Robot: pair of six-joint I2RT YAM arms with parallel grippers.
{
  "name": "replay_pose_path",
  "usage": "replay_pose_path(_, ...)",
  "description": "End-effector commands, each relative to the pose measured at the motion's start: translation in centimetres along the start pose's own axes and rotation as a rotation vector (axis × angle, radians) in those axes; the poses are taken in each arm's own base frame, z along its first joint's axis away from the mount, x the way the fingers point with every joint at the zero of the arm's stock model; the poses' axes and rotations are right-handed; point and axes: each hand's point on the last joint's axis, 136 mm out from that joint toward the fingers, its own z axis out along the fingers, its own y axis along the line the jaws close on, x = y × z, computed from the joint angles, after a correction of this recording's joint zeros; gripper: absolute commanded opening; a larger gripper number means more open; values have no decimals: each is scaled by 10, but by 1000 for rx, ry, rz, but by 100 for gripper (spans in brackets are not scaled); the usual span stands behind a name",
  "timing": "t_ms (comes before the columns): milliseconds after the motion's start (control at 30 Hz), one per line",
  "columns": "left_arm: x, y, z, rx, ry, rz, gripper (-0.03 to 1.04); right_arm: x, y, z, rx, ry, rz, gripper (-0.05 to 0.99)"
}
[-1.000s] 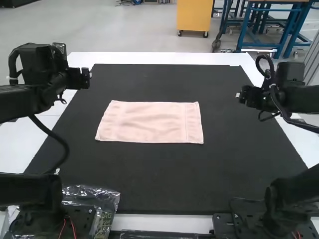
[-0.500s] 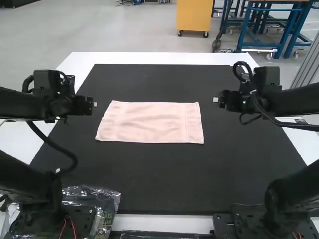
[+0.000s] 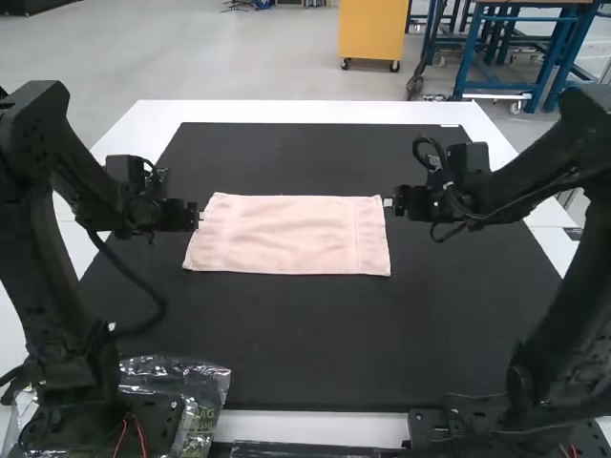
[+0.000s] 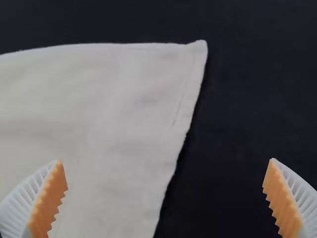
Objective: Fold the towel.
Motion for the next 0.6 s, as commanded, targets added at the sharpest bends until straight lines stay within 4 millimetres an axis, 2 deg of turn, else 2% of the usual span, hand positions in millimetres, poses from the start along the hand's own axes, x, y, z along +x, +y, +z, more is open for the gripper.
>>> replay_pose_path(0, -11, -1, 19, 25, -10, 38, 96, -8, 3, 14, -14, -14, -33, 91)
replay_pose_path(233, -21, 0, 46, 31, -19, 72, 96, -6, -5, 40, -15, -5, -47, 91)
replay_pose_path(567, -47, -8, 68, 46, -53, 105, 96, -7, -6, 74, -26, 11, -63, 91)
